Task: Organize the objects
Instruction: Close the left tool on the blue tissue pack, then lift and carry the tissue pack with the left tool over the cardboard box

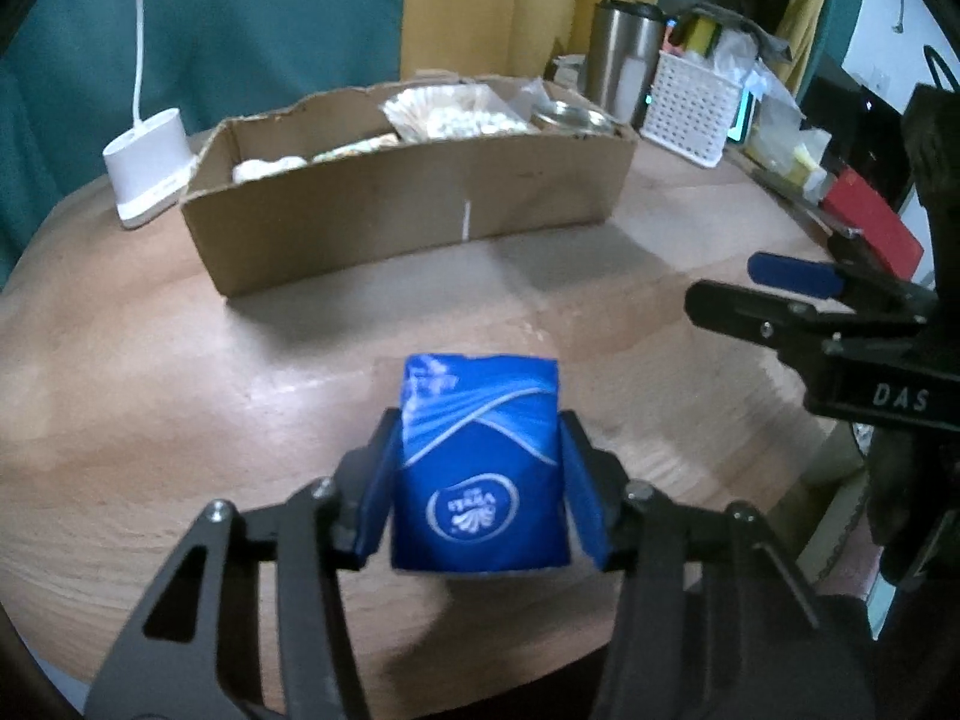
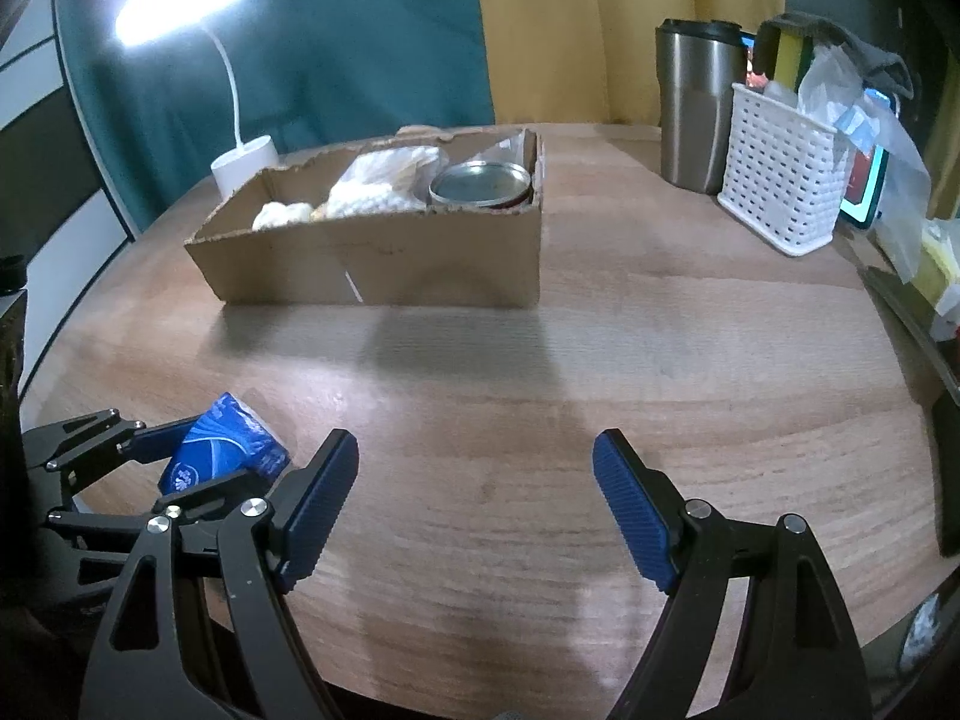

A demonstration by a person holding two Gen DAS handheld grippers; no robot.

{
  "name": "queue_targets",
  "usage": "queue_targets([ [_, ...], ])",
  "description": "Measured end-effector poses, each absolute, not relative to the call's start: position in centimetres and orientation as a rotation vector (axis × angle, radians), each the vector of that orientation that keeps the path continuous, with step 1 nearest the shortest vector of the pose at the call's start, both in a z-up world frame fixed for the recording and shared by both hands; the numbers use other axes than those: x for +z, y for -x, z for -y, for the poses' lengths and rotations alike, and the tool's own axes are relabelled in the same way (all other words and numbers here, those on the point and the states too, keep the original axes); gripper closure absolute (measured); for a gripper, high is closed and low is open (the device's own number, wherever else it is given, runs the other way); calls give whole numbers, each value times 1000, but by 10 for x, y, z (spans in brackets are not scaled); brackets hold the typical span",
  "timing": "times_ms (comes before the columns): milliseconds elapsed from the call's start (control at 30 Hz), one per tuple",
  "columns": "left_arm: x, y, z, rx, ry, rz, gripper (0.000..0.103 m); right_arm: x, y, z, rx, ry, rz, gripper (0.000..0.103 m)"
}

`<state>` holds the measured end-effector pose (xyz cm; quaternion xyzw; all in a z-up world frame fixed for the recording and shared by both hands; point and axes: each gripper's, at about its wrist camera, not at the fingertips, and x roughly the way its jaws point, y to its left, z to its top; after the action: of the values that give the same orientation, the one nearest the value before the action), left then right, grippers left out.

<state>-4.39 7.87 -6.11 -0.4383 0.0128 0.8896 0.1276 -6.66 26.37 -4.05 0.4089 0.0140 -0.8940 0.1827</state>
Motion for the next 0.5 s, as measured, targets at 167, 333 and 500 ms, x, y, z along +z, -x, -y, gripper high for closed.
queue_targets([
  [167, -50, 45, -71, 2624, 1233, 14, 52, -33, 71, -256, -2518, -1134, -52, 20],
  [333, -36, 49, -63, 2661, 1193, 51, 52, -25, 77, -252, -2519, -1112, -60, 20],
  [500, -24, 56, -53, 2702, 1164, 85, 52, -16, 82, -245, -2514, -1093, -69, 20],
])
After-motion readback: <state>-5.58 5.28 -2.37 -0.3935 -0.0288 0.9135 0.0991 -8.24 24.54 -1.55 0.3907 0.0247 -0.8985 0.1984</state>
